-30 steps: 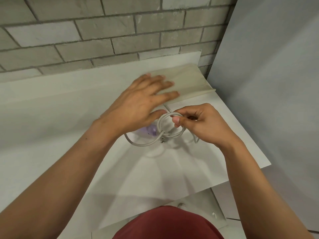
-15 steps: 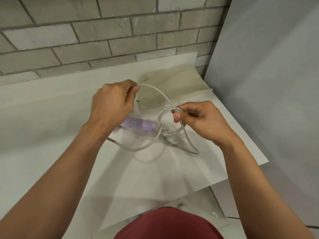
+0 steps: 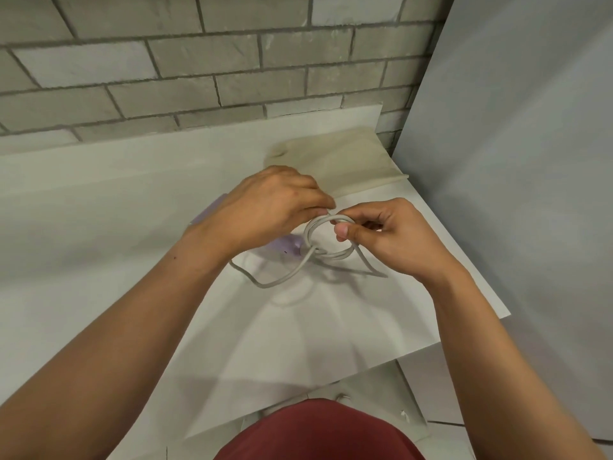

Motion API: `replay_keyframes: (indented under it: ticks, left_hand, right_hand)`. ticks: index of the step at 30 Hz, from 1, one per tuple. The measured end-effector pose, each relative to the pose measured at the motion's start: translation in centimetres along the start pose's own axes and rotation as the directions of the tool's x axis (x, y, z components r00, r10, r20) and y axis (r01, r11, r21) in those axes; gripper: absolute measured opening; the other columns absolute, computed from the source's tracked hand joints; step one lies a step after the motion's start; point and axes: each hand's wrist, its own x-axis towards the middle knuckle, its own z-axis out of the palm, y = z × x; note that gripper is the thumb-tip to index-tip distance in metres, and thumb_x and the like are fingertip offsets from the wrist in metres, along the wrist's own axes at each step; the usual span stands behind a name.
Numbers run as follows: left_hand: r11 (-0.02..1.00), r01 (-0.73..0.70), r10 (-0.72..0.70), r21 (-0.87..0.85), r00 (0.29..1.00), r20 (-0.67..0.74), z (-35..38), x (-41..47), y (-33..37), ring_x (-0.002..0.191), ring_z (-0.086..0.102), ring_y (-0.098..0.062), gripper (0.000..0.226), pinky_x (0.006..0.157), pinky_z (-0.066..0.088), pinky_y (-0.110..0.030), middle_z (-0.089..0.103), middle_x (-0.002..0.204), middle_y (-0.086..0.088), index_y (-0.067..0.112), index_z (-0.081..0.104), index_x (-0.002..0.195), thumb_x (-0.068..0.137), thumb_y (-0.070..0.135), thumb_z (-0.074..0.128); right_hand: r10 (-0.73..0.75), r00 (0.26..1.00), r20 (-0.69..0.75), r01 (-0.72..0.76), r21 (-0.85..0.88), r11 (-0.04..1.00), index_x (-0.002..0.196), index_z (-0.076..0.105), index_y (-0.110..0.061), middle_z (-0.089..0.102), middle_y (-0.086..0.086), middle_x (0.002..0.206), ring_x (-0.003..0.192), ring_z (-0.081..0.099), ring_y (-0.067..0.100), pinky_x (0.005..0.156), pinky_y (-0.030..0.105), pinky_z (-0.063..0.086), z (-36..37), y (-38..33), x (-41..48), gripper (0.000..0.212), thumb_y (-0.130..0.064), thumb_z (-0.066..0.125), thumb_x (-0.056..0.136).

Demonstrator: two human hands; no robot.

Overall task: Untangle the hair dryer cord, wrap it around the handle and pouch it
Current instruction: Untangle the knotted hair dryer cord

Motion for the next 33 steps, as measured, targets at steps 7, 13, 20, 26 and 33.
replay_keyframes:
  ticks: [7,13,20,26,33]
  left_hand:
    - [0.908,0.353,-0.412,-0.225,0.849,-0.330,1.0,-0.8,-0.3,0.096,0.073,-0.028,0.031,0.080,0.058,-0.048,0.073,0.115,0.003,0.020,0.069,0.123,0.107,0.037,0.048]
    - [0.706,0.546,-0.691,-0.451,0.669,-0.273,0.5,-2.8,-2.0,0.089,0.073,-0.019,0.023,0.083,0.058,-0.046,0.075,0.095,0.007,0.026,0.072,0.112,0.104,0.036,0.052]
    - [0.898,0.408,-0.432,-0.167,0.888,-0.154,0.7,-3.5,-2.0,0.135,0.050,-0.025,0.052,0.111,0.039,-0.036,0.053,0.150,-0.003,0.023,0.051,0.150,0.100,0.024,0.063]
    - [0.997,0.051,-0.050,-0.054,0.998,0.024,1.1,-1.1,-0.4,0.124,0.062,-0.030,0.035,0.104,0.046,-0.047,0.068,0.132,-0.006,0.017,0.068,0.133,0.099,0.020,0.065]
    - [0.879,0.413,-0.470,-0.240,0.837,-0.281,2.2,-1.5,-0.6,0.094,0.073,-0.028,0.031,0.078,0.057,-0.046,0.077,0.103,0.003,0.023,0.069,0.121,0.106,0.042,0.048]
  right_hand:
    - [0.032,0.997,-0.064,-0.024,0.121,0.992,0.093,0.082,-0.035,0.081,-0.007,0.090,0.090,0.074,0.029,0.091,0.050,0.058,0.1,0.0,0.0,0.010,-0.041,0.074,0.093]
    - [-0.004,0.999,-0.046,0.009,0.114,0.993,0.090,0.081,-0.039,0.079,-0.014,0.088,0.078,0.069,0.007,0.073,0.018,0.054,0.2,-0.1,0.3,0.011,-0.031,0.075,0.096]
    - [-0.027,1.000,-0.007,0.028,0.086,0.996,0.088,0.080,-0.040,0.079,-0.016,0.088,0.082,0.070,0.002,0.073,0.009,0.048,0.3,-0.4,0.4,0.018,-0.024,0.075,0.096]
    - [-0.047,0.999,-0.024,0.049,0.084,0.995,0.093,0.081,-0.039,0.080,-0.015,0.089,0.086,0.073,0.005,0.079,0.018,0.054,0.2,-0.6,0.5,0.016,-0.023,0.077,0.095]
    - [0.020,0.997,-0.068,-0.010,0.146,0.989,0.096,0.083,-0.039,0.081,-0.011,0.092,0.086,0.074,0.013,0.080,0.026,0.056,0.2,0.4,0.0,0.009,-0.032,0.076,0.095]
